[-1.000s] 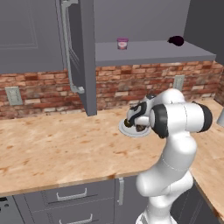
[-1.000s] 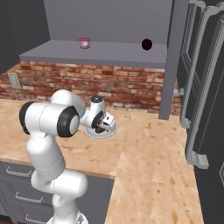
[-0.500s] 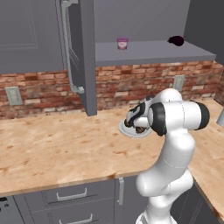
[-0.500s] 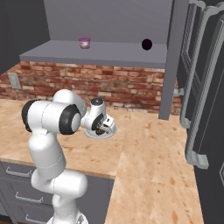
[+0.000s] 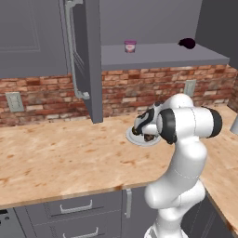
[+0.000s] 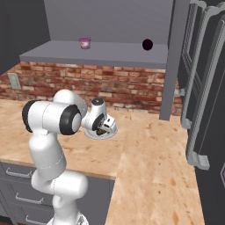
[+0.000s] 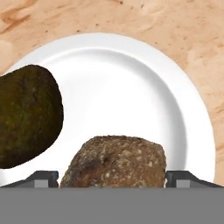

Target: Pick the avocado and bread from the counter and place them on the plate. Then pick the jam from the cabinet and place it next to the plate. Lastly close the cabinet door.

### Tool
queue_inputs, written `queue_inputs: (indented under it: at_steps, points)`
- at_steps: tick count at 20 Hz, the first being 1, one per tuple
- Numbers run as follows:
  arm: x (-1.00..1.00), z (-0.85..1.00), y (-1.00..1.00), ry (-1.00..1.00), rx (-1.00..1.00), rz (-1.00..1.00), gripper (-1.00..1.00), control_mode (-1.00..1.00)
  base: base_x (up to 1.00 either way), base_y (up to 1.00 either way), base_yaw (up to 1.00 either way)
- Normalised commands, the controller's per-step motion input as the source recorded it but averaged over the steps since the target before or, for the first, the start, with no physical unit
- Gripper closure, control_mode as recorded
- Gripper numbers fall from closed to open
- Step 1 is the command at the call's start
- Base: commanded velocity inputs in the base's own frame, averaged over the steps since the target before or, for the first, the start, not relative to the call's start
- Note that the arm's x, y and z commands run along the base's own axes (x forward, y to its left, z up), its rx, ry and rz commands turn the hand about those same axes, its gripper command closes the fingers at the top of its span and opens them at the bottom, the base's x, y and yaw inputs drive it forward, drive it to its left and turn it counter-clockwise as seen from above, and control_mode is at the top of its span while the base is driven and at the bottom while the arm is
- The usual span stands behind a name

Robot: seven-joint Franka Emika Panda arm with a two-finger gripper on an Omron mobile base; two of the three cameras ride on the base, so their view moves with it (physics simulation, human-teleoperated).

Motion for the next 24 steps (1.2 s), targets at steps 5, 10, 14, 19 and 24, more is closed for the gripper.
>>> queue_inputs:
  at_steps: [5,10,14,19,24]
  points:
    - [0.00,0.09,0.00,-0.09,0.00,0.00,-1.00,-1.00,0.00,0.00,0.00]
    - [0.00,0.22,0.00,-0.12,0.00,0.00,-1.00,-1.00,0.00,0.00,0.00]
    - [0.00,0.32,0.02,-0.13,0.00,0.00,-1.00,-1.00,0.00,0.00,0.00]
    - [0.00,0.35,0.14,-0.17,0.00,0.00,-1.00,-1.00,0.00,0.00,0.00]
    - [-0.22,0.43,0.11,-0.22,0.00,0.00,-1.00,-1.00,0.00,0.00,0.00]
